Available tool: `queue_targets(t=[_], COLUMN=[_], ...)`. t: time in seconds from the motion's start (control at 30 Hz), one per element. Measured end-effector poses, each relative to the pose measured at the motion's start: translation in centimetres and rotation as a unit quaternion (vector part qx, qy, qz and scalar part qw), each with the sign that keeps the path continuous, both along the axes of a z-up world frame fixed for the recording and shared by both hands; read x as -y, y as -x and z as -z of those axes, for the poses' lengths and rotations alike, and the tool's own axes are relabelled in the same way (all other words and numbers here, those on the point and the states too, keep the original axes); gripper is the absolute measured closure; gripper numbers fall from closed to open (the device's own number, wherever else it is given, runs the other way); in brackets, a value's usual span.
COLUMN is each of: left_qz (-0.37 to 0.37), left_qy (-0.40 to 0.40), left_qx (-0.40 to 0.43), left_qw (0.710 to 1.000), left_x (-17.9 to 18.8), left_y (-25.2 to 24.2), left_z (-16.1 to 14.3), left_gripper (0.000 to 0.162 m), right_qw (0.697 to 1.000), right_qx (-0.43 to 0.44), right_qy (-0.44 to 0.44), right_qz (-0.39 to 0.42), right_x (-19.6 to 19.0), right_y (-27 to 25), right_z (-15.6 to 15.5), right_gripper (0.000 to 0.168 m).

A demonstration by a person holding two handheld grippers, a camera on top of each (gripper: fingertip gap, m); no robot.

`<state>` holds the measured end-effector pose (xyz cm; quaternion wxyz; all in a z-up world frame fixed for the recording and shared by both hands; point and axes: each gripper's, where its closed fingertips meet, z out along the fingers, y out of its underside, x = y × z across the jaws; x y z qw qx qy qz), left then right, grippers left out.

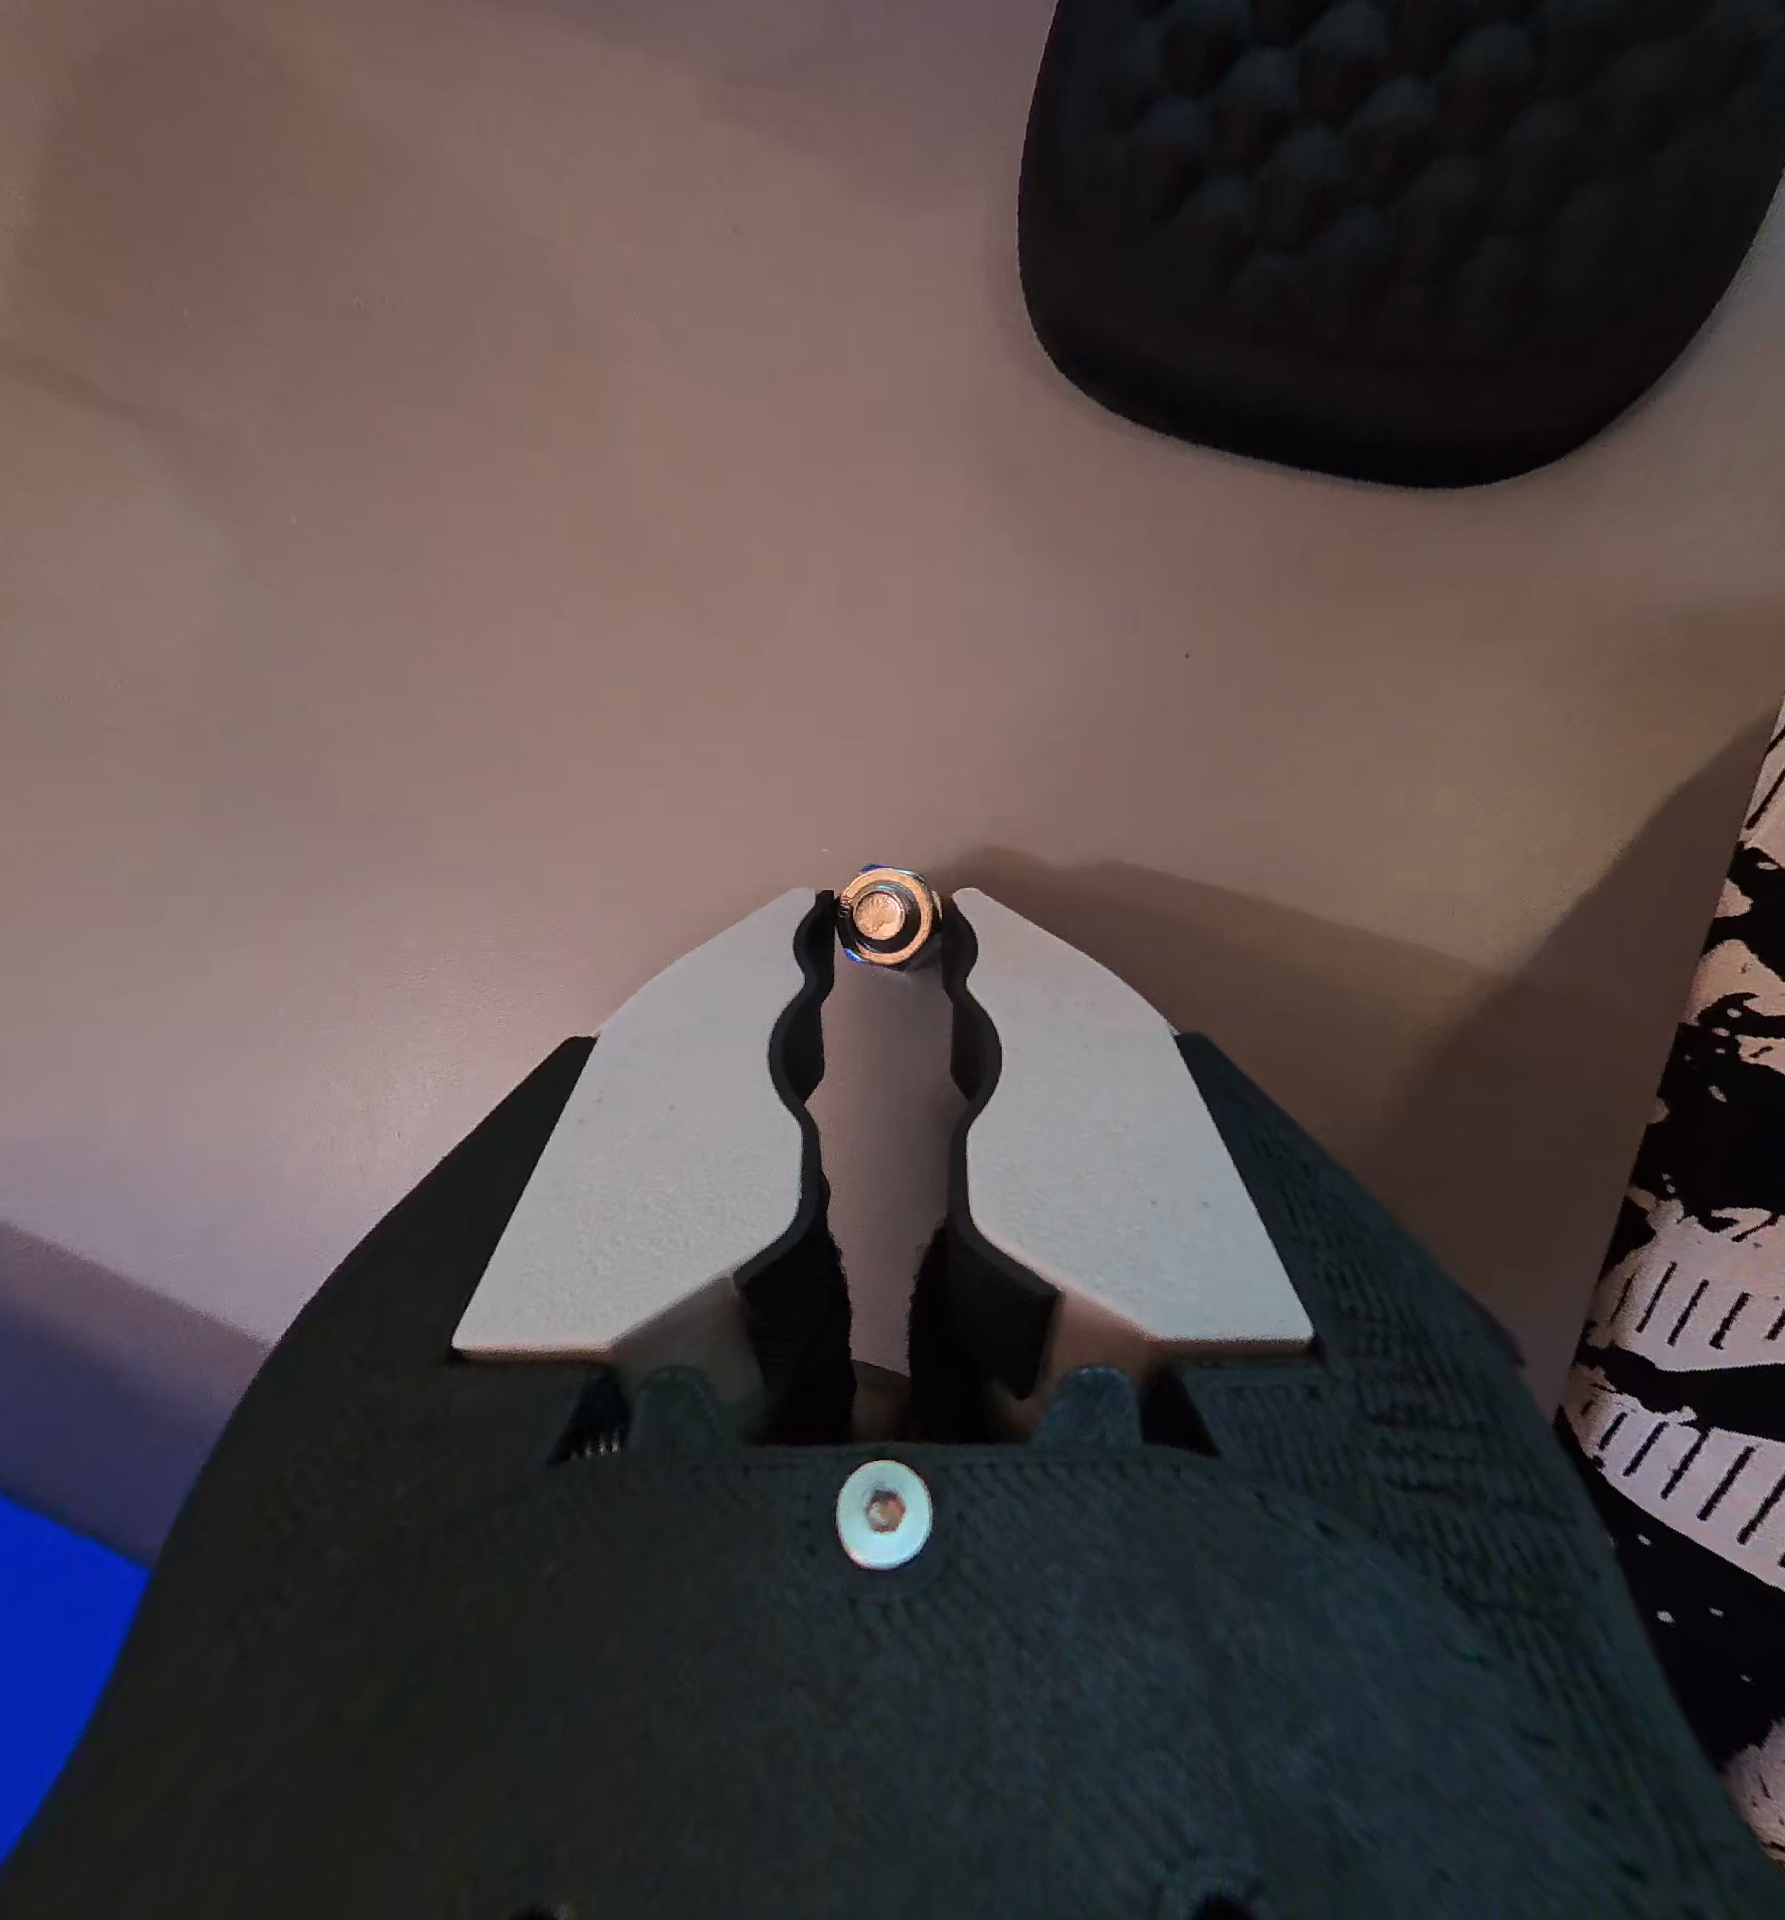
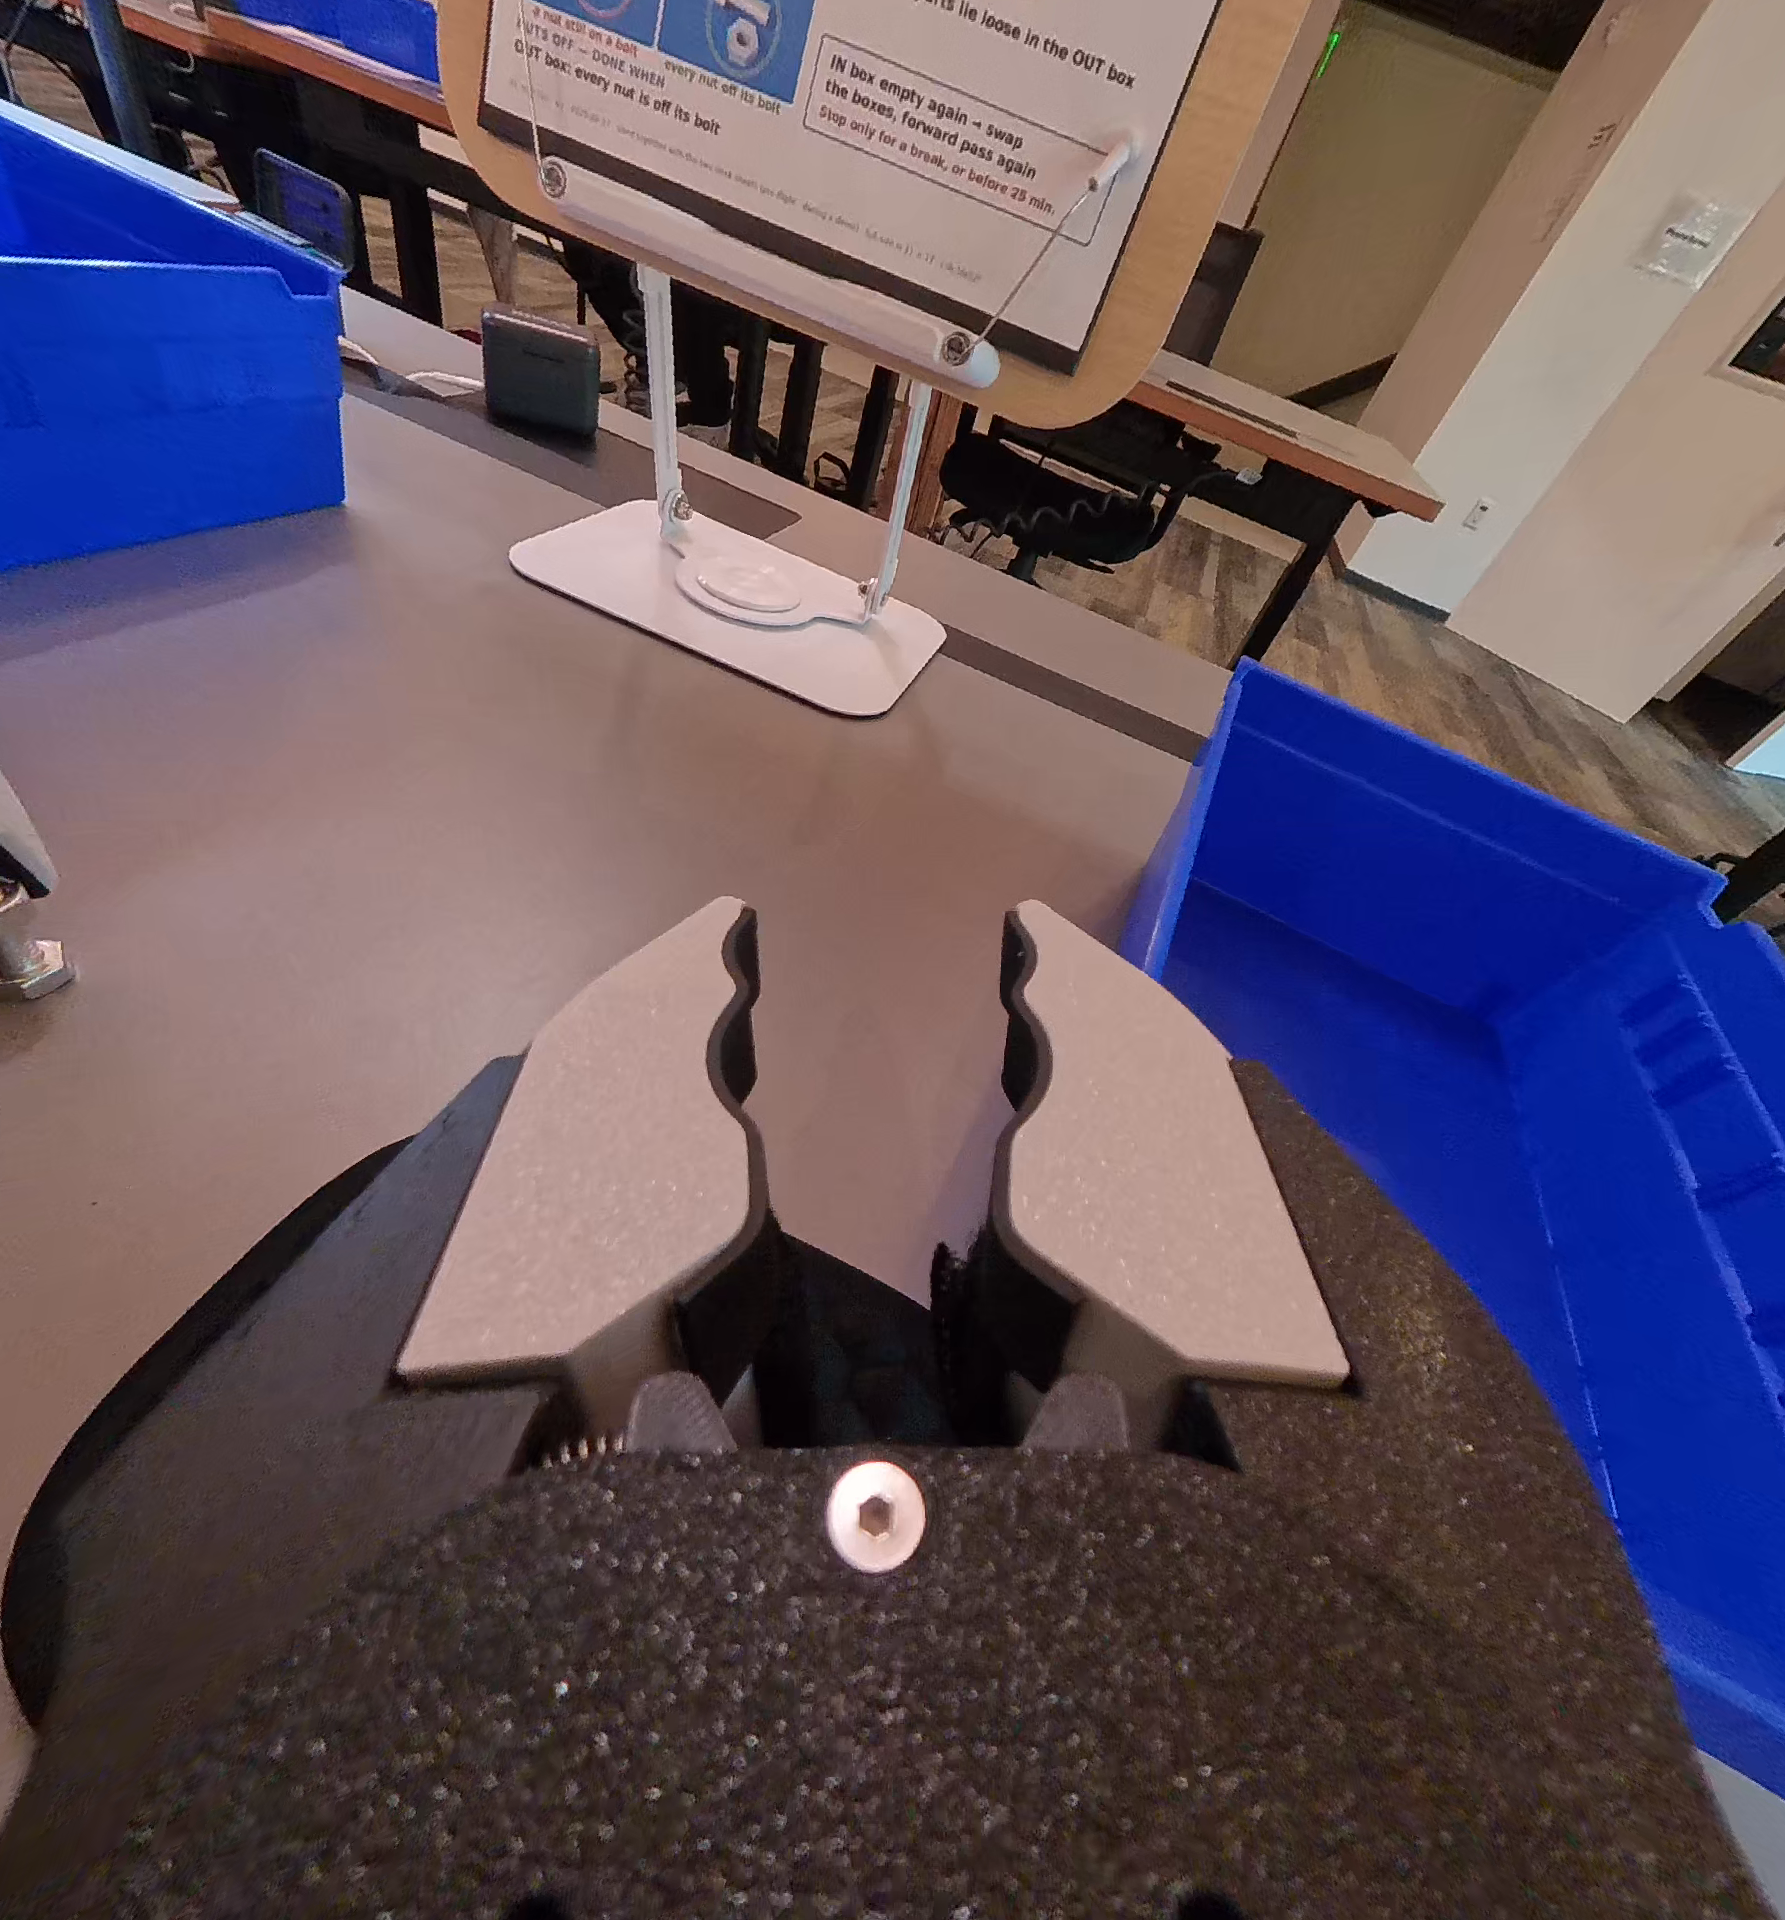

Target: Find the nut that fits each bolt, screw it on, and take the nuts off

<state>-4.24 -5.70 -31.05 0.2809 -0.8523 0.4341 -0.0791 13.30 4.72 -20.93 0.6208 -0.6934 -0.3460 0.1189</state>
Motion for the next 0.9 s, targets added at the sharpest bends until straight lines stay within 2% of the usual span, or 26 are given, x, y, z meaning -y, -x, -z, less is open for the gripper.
queue_targets(t=[0.17,0.3,0.43,0.53,0.6,0.67,0.9], left_qz=[-0.006,-0.046,-0.064,-0.055,-0.055,-0.045,-0.022], left_qy=[-0.012,-0.04,-0.075,-0.126,-0.154,-0.169,-0.2], left_qx=[0.019,0.084,0.202,0.316,0.373,0.398,0.402], left_qw=[1.0,0.995,0.974,0.939,0.914,0.9,0.893], left_x=[-0.2,-0.4,0.4,1.3,1.8,2.3,3.1], left_y=[-0.2,0.3,0.6,0.6,0.8,1.0,0.9], left_z=[-0.4,-1.5,-3.7,-6.5,-7.9,-8.6,-9.1], left_gripper=[0.137,0.125,0.116,0.114,0.113,0.112,0.111], right_qw=[1.0,0.993,0.966,0.939,0.926,0.916,0.906], right_qx=[0.007,-0.013,-0.042,-0.039,-0.021,0.017,0.131], right_qy=[0.007,0.043,0.108,0.162,0.182,0.193,0.204], right_qz=[-0.025,-0.112,-0.23,-0.3,-0.329,-0.35,-0.347], right_x=[0.5,2.5,5.8,8.0,9.0,10.0,10.6], right_y=[0.8,3.5,7.8,11.1,13.0,14.6,17.6], right_z=[0.2,0.5,0.9,2.1,3.0,4.3,7.6], right_gripper=[0.123,0.122,0.122,0.124,0.135,0.141,0.148])
